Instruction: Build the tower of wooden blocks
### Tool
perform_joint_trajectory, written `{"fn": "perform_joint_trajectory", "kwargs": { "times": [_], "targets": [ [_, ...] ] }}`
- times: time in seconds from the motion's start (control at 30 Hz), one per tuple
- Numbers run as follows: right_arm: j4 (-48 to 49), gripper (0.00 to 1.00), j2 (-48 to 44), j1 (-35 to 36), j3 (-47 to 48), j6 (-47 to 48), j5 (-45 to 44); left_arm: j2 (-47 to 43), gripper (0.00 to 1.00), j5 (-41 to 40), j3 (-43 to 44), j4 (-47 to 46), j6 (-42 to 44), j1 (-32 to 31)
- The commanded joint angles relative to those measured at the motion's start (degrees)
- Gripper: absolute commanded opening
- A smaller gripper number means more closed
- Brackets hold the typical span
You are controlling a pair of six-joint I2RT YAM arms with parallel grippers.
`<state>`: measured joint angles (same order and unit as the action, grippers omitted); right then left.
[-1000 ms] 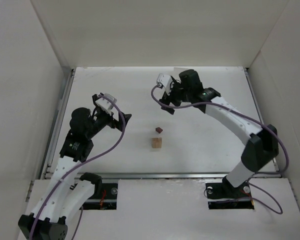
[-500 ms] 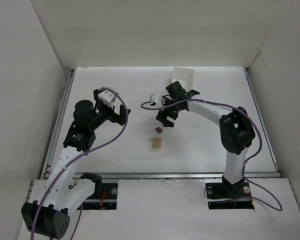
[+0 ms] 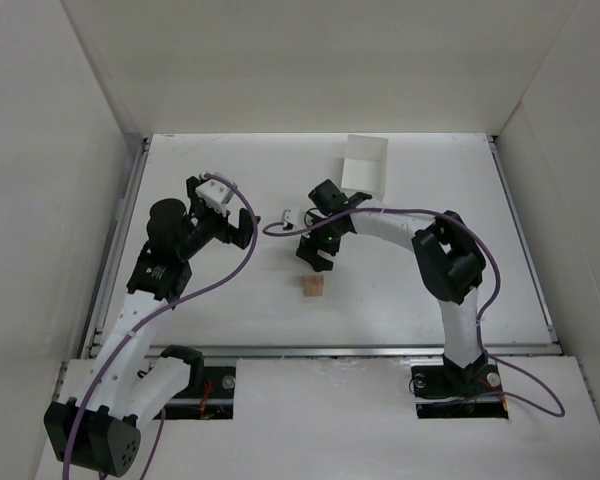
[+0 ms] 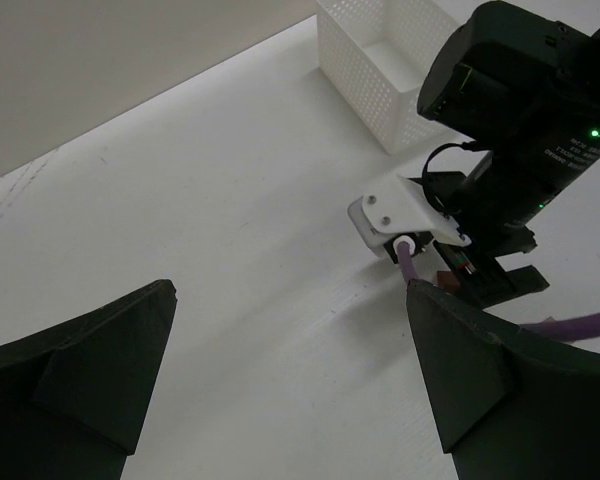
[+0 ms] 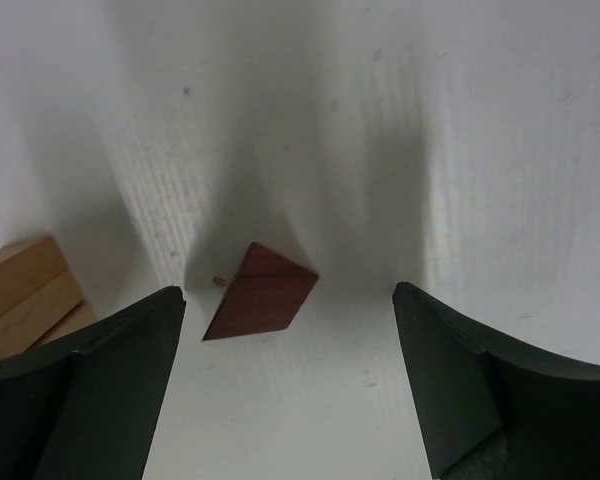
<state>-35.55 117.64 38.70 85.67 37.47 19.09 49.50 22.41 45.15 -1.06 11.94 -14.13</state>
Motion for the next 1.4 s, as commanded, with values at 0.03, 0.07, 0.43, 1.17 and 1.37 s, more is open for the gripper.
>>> {"fn": "perform_joint_trajectory", "kwargs": {
  "times": [0.03,0.07,0.43,1.17,1.37],
  "targets": [
    [1.4,0.91,1.7,-0.4,4.3,-3.0,-1.7,-0.3,1.0,0.2,0.7,-2.7,0.7,0.2],
    [1.4,0.91,1.7,0.1,4.9,-3.7,-1.7,-0.3,1.0,-0.3,0.7,-3.2,0.7,0.2],
    [2.8,0.48,3.7,-1.3,6.3,-10.0,-11.0,-0.3,1.0,-0.4,0.2,-3.8,0.7,0.2],
    [5.3,0.0,-5.9,-10.7,3.2,-25.8,12.3,-1.9,1.0,4.7,-0.8,-3.8,-0.3,0.2],
    [17.8,0.0,-22.1,-14.5,-6.5,-32.6,20.4,-1.9,1.0,10.2,-0.8,-3.8,0.8,0.2]
  ]
}}
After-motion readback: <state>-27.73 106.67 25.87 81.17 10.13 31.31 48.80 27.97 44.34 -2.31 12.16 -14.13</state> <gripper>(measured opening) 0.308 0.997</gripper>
